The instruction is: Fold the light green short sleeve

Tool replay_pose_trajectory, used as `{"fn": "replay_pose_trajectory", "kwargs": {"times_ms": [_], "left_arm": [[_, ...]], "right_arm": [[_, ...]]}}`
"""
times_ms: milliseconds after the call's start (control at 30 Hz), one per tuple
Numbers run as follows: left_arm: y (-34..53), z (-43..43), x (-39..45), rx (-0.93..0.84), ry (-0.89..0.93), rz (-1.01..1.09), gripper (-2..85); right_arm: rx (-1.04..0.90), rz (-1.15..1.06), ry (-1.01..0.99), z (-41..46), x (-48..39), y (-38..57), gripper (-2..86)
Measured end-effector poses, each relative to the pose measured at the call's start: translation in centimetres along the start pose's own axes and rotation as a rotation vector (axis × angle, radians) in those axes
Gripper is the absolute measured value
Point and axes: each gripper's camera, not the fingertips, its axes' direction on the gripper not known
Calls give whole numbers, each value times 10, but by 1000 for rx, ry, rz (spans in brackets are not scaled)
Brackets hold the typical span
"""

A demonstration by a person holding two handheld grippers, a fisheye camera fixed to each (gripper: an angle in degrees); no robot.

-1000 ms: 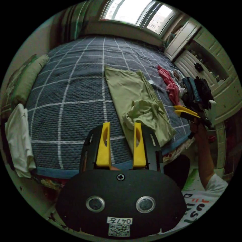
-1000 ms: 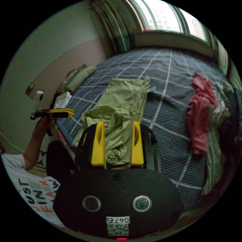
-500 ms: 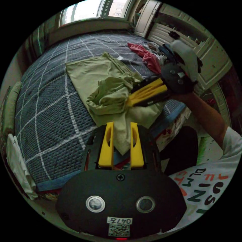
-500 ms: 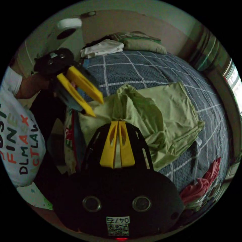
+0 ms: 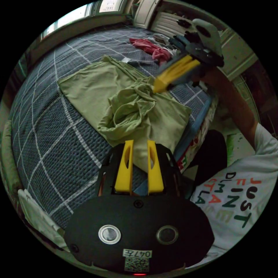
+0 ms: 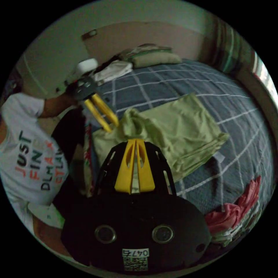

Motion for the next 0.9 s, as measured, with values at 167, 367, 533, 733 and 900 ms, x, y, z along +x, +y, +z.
{"fn": "replay_pose_trajectory", "kwargs": {"times_ms": [167,367,533,733,900], "left_arm": [[-16,-1,0,32,75,47,75],[-30,11,-15,-42,39,-6,78],[-38,3,-21,-30,26,3,79],[-63,-25,-41,55,-47,12,70],[-82,-26,-84,-17,-258,-103,66]], "right_arm": [[-147,-26,-72,66,14,-16,-4],[16,204,74,50,88,-46,-5],[111,453,307,28,114,-31,-5],[41,158,240,55,56,-19,-5],[-46,313,263,89,70,9,-3]]}}
